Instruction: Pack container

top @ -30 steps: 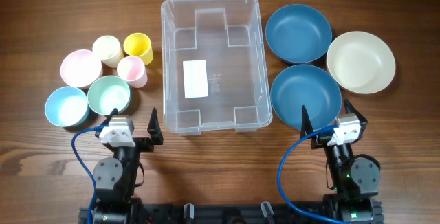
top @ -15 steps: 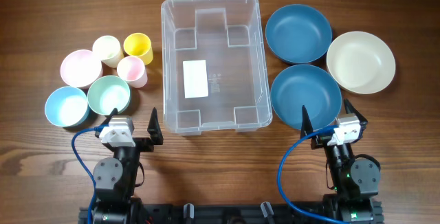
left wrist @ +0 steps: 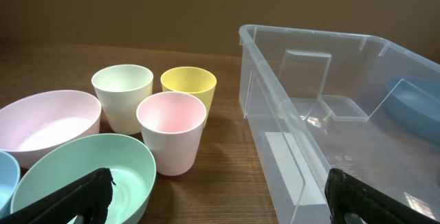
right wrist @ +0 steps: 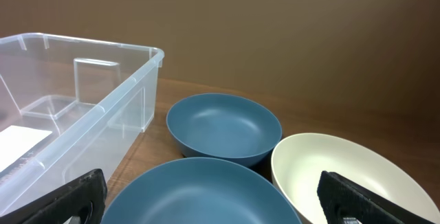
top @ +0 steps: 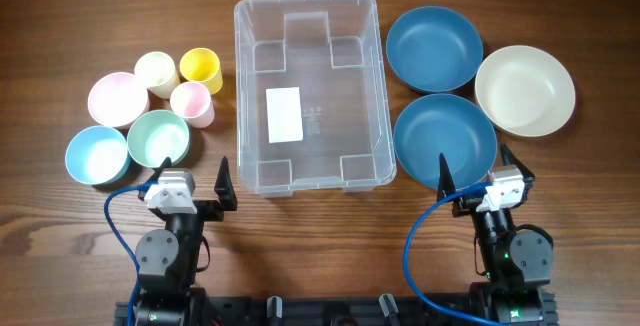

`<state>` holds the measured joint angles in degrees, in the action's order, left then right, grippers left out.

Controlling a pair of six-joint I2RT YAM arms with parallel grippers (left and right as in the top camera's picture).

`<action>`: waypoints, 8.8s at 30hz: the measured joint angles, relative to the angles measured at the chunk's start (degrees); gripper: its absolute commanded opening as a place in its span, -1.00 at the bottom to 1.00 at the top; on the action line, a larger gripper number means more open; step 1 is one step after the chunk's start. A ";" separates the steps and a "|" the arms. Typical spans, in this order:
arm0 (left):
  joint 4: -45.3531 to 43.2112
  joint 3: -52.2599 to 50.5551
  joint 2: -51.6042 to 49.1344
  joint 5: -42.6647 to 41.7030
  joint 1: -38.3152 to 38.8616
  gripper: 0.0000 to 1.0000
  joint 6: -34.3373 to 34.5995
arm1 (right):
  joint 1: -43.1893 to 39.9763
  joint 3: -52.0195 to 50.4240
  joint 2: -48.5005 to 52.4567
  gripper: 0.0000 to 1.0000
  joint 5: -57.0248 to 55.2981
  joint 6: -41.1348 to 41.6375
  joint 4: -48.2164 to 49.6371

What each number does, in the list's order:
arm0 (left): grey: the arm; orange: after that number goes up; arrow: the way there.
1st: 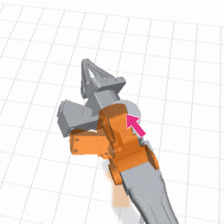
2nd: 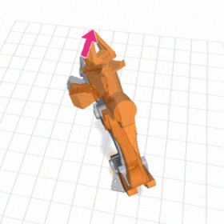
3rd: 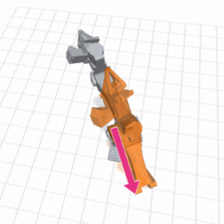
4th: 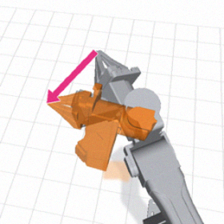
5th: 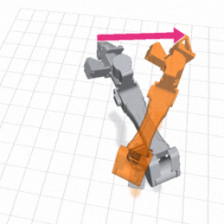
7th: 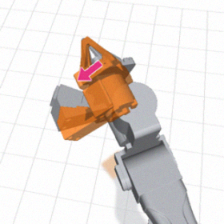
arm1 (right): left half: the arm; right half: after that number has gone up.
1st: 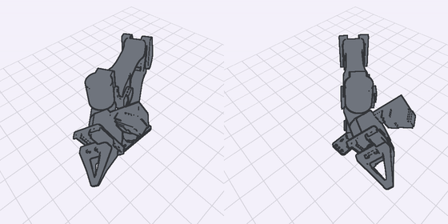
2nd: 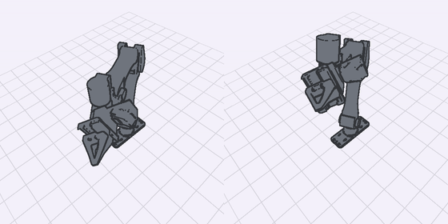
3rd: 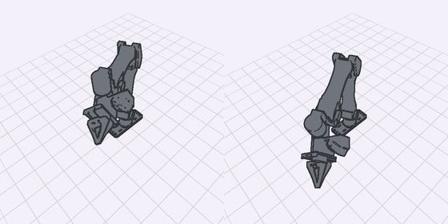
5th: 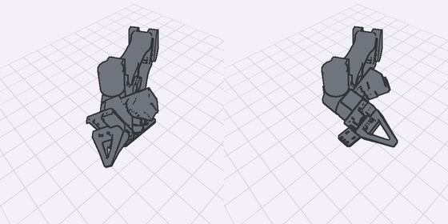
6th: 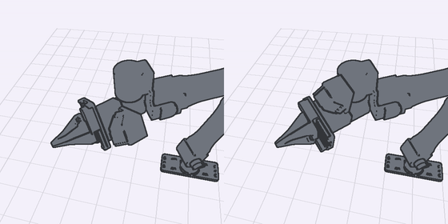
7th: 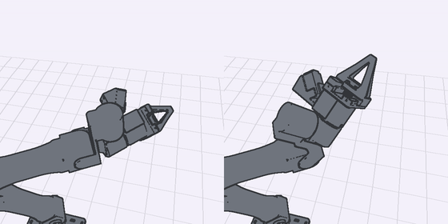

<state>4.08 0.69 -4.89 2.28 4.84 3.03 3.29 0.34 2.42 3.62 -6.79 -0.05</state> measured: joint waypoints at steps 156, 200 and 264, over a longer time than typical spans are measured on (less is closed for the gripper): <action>-0.02 -0.02 -0.22 0.00 0.00 0.99 -0.02 | -11.43 38.60 69.64 -0.92 -9.75 19.32 -28.44; -0.02 -0.02 -0.44 0.00 0.00 1.00 -0.02 | 18.51 77.61 84.24 -0.92 -1.29 12.20 -19.19; -0.04 -0.02 -0.44 0.00 0.00 1.00 -0.02 | 9.25 78.55 76.08 -0.14 -31.26 18.99 -29.53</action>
<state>4.03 0.67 -5.32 2.28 4.84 3.01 12.53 78.89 78.50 -27.64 12.21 -29.58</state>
